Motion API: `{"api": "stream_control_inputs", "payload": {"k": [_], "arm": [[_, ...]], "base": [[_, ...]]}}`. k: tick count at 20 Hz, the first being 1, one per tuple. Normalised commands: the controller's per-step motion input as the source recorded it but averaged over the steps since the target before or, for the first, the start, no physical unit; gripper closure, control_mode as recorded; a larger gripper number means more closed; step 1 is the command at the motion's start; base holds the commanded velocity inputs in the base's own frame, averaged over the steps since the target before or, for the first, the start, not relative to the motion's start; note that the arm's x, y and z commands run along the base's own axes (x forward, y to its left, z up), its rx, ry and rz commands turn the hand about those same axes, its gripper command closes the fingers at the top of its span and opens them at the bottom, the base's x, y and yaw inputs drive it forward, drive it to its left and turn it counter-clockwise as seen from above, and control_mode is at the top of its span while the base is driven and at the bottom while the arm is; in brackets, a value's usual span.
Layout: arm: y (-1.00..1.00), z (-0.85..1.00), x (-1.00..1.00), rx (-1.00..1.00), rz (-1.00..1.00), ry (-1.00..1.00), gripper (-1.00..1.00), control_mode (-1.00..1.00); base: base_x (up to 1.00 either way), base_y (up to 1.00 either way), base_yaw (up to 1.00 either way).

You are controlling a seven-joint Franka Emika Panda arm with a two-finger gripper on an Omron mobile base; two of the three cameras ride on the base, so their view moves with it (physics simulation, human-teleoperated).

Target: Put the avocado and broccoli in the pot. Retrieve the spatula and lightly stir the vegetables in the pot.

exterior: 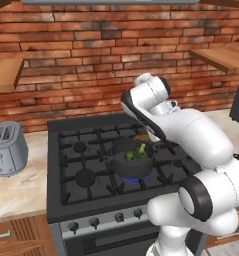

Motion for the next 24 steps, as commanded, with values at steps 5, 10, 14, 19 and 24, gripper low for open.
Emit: {"api": "stream_control_inputs", "payload": {"k": [5, 10, 14, 19, 24], "arm": [[-0.29, 0.18, 0.00, 0.19, 0.17, 0.27, 1.00, -1.00], [-0.23, 0.06, 0.01, 0.13, 0.07, 0.19, 1.00, -1.00], [-0.19, 0.11, 0.03, 0.00, 0.00, 0.18, 1.00, -1.00], [-0.10, 0.00, 0.00, -0.12, 0.00, 0.07, 1.00, -1.00], [-0.07, 0.17, 0.00, -0.10, 0.00, 0.02, 1.00, -1.00]], "base": [[0.00, 0.00, 0.00], [0.00, 0.00, 0.00], [0.00, 0.00, 0.00], [0.00, 0.00, 0.00], [0.00, 0.00, 0.00]]}}
